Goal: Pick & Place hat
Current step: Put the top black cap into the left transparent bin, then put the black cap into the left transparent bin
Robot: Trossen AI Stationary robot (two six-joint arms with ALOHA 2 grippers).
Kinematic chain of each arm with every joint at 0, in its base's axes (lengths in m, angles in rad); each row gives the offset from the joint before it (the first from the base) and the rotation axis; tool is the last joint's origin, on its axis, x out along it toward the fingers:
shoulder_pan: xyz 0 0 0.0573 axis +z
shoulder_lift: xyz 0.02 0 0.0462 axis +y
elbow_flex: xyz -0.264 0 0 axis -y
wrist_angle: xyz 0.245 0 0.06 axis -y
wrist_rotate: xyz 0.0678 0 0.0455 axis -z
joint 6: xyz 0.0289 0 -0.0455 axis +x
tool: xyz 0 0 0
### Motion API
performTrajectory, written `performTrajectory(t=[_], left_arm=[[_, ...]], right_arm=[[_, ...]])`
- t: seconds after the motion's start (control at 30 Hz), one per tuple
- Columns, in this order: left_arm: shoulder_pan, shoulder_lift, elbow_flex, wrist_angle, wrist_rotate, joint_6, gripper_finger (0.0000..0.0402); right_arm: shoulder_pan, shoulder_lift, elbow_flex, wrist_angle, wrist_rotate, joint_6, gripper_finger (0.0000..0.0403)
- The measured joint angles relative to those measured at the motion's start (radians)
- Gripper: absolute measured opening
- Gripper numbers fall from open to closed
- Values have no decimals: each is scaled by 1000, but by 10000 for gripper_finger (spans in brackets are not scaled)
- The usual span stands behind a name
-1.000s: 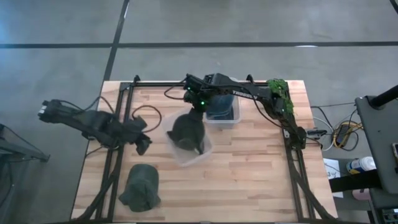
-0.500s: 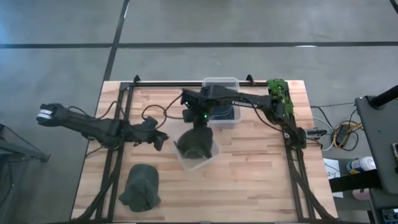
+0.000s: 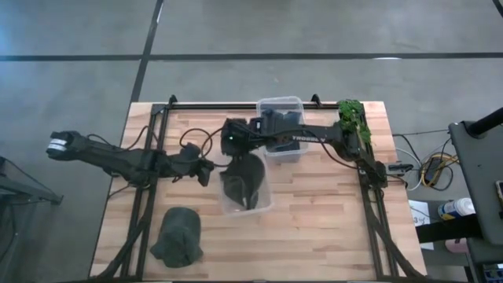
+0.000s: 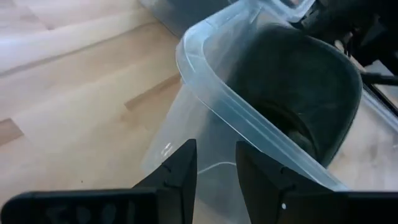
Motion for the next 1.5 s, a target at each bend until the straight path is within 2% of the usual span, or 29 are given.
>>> performTrajectory(t=[0.07,0.27,0.37,0.5,0.63,0.83,0.9,1.03,1.13,1.23,1.3,1.5], left_arm=[[-1,5,0,1,22,0,106],[-2,3,9,-2,72,2,106],[-2,-14,32,-53,156,48,106],[-16,-34,70,-204,358,116,106],[-44,-41,117,-330,504,199,106],[-118,-33,185,-518,673,223,106],[-165,-26,188,-603,678,236,106],[-197,9,164,-751,598,296,106],[-168,37,132,-740,621,325,106],[-125,67,99,-705,752,367,106],[-92,84,82,-689,790,409,106],[78,141,38,-662,922,546,106]], right_arm=[[-7,0,0,5,94,1,154],[-8,-16,0,-54,201,31,158],[7,-51,0,-134,195,99,155],[48,-105,2,-268,124,175,150],[103,-141,-2,-284,94,200,144],[167,-165,-2,-324,72,250,139],[192,-169,-2,-364,62,274,139],[237,-175,-19,-391,62,309,143],[266,-177,-47,-390,29,342,147],[291,-184,-82,-388,-27,392,152],[309,-189,-104,-388,-36,425,154],[374,-194,-154,-379,-39,552,161]])
